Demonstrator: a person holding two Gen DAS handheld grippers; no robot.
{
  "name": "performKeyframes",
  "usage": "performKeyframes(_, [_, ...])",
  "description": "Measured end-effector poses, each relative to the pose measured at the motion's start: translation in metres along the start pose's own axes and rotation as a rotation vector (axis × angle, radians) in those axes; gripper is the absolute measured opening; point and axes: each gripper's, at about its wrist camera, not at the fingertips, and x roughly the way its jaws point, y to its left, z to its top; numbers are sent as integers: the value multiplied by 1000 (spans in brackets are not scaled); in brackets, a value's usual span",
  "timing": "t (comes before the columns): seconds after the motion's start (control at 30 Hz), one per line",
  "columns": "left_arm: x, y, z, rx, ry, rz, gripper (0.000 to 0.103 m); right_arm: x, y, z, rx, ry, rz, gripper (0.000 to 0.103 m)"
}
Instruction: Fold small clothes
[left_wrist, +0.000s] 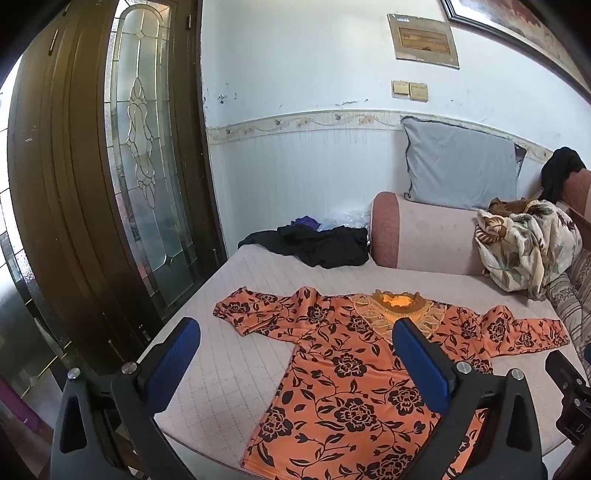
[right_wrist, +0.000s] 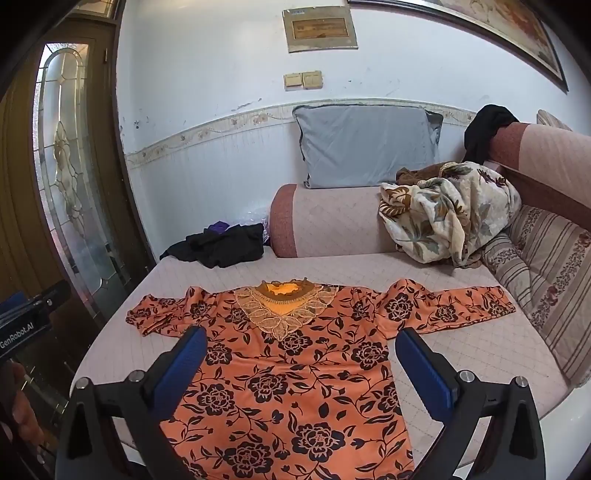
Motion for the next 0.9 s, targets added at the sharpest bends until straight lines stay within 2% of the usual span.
performKeyframes(0.4, [19,-10,-8,9,41,8,103,26,0,-6,6,31,9,103])
performKeyframes(0.67, [28,-14,-7,6,16,5,103,37,2,-11,3,45,9,103])
performKeyframes(0.9, [40,-20,-5,25,38,16,103,54,-2,-10,20,67,6,103])
